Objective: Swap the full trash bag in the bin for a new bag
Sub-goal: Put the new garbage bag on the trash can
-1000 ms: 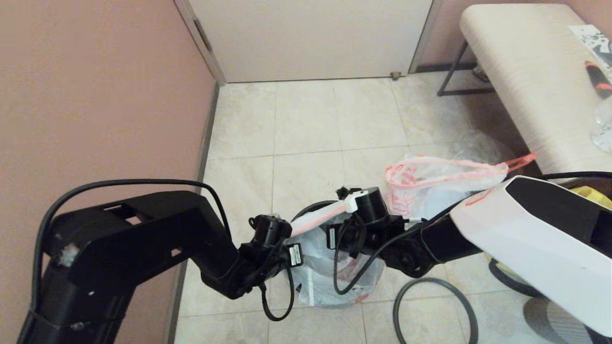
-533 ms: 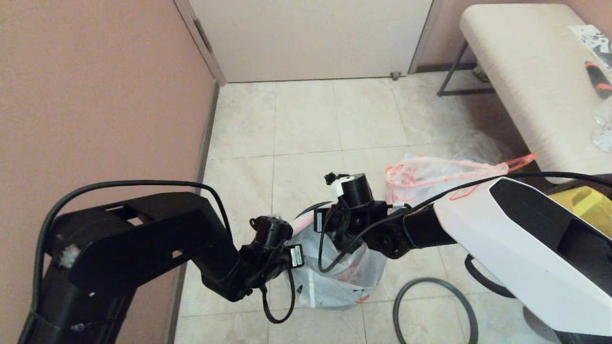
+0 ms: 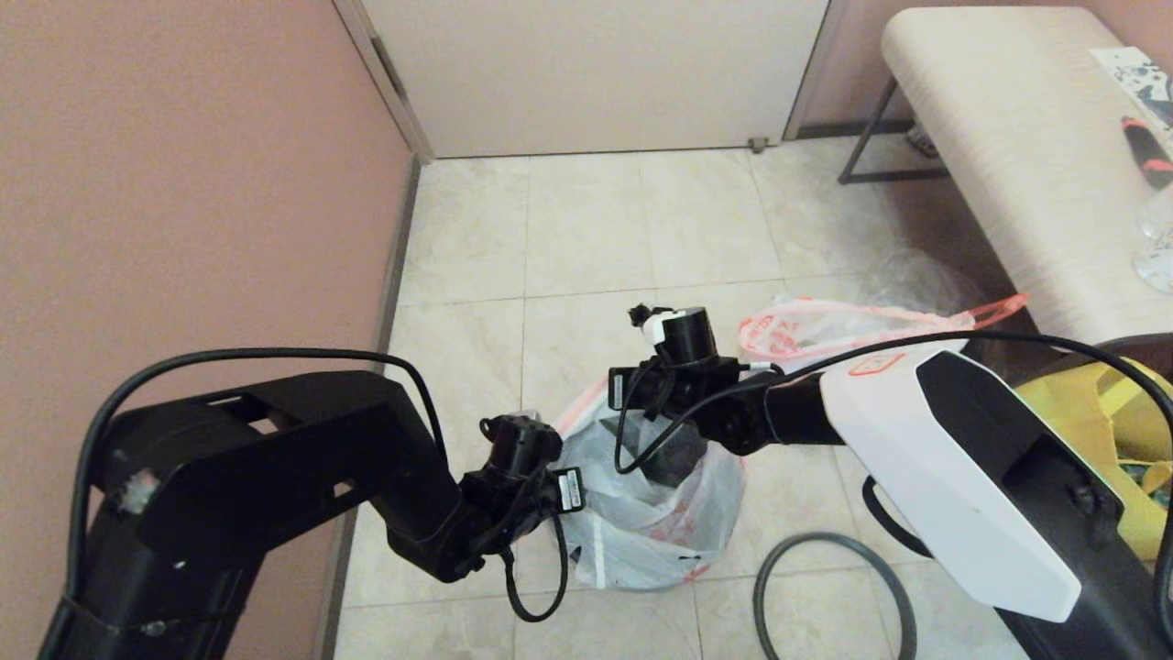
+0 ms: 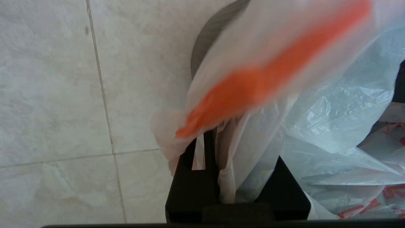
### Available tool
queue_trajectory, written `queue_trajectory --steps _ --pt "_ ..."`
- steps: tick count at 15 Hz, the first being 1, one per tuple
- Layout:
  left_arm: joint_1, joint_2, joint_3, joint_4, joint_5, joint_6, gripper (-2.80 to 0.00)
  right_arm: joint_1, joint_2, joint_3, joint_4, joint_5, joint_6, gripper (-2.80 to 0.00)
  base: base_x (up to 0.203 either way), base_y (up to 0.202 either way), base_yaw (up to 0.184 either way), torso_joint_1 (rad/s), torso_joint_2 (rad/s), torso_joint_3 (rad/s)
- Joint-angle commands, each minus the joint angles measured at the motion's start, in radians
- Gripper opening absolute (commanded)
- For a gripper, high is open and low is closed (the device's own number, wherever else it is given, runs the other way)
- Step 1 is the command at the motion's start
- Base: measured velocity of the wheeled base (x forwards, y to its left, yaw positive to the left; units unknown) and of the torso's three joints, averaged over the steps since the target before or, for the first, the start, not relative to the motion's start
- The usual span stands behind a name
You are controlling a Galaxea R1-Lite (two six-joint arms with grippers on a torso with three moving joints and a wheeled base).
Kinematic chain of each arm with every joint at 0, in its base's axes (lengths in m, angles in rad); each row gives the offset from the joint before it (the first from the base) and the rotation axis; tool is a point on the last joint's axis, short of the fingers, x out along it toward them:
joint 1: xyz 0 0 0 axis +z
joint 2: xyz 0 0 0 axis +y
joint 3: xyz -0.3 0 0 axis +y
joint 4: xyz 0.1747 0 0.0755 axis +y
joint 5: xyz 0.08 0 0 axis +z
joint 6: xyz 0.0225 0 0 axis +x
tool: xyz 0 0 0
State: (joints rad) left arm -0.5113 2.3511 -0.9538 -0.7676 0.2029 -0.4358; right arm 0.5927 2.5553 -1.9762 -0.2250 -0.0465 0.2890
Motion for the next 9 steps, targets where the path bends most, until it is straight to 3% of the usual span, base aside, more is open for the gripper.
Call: queue_trajectory --steps 1,4,9 --pt "0.002 0.008 0.003 -0.015 0.012 -0.003 -2.8 -0.029 0.028 -0.006 -0.036 0.009 -0.025 -2.8 0.0 0.0 0.0 0.0 0.0 0.0" --pt "0.013 0.016 0.001 -0.035 0.02 -0.001 -2.8 -0.082 0.028 -0.003 -0.078 0.012 -0.09 -2.8 0.0 0.0 0.0 0.0 0.0 0.0" --pt "0.033 0.025 -0.015 -0.036 0.036 -0.004 -2.8 -0.137 0.014 0.022 0.014 -0.041 -0.158 -2.8 0.0 0.0 0.0 0.0 0.0 0.0"
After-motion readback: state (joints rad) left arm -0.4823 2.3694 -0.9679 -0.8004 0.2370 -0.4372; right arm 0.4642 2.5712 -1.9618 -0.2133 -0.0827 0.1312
